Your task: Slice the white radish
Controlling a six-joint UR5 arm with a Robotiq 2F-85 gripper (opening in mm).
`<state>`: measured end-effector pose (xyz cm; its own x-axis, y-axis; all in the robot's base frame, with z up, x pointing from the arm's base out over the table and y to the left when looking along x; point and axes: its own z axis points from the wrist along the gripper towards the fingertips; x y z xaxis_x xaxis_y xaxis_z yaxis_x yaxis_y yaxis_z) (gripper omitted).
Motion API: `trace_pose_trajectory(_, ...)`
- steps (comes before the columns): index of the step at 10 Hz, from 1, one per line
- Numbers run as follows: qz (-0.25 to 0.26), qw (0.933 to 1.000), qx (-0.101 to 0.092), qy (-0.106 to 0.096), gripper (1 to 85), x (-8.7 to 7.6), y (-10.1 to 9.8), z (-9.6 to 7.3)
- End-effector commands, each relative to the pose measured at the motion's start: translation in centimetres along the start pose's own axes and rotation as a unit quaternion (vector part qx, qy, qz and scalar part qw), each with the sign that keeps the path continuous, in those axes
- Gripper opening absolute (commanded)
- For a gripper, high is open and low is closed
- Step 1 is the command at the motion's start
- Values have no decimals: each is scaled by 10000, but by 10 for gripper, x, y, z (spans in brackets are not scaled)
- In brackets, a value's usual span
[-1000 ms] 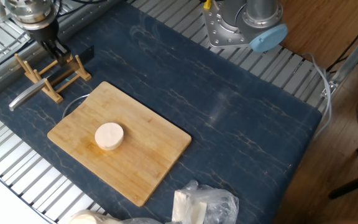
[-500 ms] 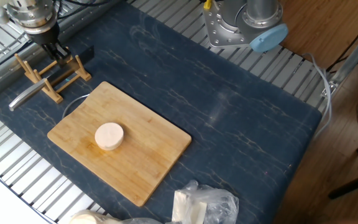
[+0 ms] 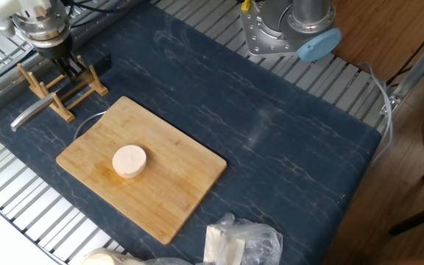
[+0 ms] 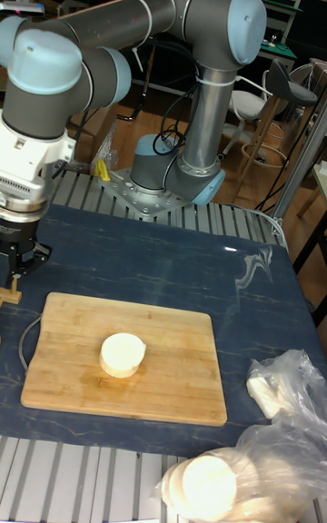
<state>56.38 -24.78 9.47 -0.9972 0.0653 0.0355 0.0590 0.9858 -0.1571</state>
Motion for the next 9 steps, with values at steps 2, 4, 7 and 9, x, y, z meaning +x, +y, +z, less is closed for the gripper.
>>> trace_pose_trajectory(2,32,10000,3,-89,357,-2,-1,13)
trace_pose_trajectory(4,41,9999,33,-99,357,-3,-1,19)
trace_pose_trajectory(7,34,9999,62,-124,357,0,-3,26)
trace_pose_trajectory(9,41,9999,61,-132,357,0,-3,30)
